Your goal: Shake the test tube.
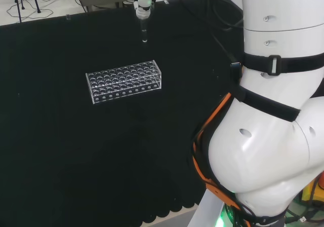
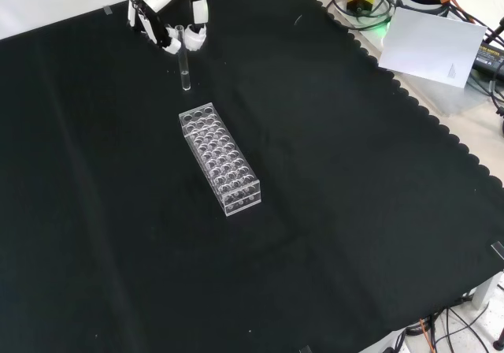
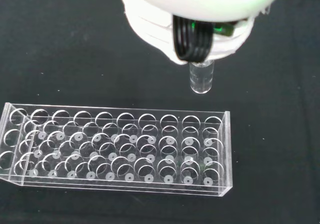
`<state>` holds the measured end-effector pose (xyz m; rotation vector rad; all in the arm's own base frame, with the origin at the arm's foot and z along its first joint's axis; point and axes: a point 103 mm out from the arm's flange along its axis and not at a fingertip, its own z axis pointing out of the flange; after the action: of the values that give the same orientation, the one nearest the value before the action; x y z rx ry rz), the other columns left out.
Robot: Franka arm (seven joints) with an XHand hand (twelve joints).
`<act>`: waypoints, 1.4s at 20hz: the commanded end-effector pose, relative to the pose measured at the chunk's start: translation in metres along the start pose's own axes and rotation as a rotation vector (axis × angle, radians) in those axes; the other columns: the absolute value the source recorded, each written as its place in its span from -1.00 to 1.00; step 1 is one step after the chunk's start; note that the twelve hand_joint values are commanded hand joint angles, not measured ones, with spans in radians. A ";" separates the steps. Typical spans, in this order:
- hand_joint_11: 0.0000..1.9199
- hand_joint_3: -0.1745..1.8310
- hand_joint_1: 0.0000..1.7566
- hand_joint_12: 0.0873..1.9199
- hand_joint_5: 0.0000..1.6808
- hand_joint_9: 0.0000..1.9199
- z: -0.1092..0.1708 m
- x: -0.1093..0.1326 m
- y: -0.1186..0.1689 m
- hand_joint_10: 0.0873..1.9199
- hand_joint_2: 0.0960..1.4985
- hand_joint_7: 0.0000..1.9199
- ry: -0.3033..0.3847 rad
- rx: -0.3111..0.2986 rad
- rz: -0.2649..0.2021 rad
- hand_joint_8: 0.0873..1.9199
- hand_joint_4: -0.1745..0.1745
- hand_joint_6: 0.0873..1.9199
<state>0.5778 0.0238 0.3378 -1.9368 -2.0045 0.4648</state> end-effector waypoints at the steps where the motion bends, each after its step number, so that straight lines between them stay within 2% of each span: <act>1: -0.24 -0.14 0.63 0.26 0.55 0.48 0.000 0.044 0.010 -0.89 -0.28 0.43 -0.005 0.007 -0.071 -0.25 -1.00 -0.47; 8: -0.24 -0.14 0.63 0.26 0.55 0.48 -0.003 0.109 0.019 -0.89 -0.28 0.43 0.000 0.006 -0.190 -0.25 -1.00 -0.47; 16: -0.24 -0.14 0.63 0.26 0.55 0.49 -0.007 0.153 0.021 -0.90 -0.29 0.43 0.032 0.000 -0.262 -0.25 -1.00 -0.47; 21: -0.24 -0.14 0.63 0.26 0.56 0.49 -0.007 0.151 0.022 -0.90 -0.29 0.43 0.018 0.000 -0.258 -0.25 -1.00 -0.47; 28: -0.24 -0.14 0.63 0.26 0.56 0.49 0.000 0.108 0.023 -0.90 -0.29 0.43 -0.014 0.016 -0.183 -0.25 -1.00 -0.47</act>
<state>0.5956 0.1624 0.3310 -1.6666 -2.1859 0.4037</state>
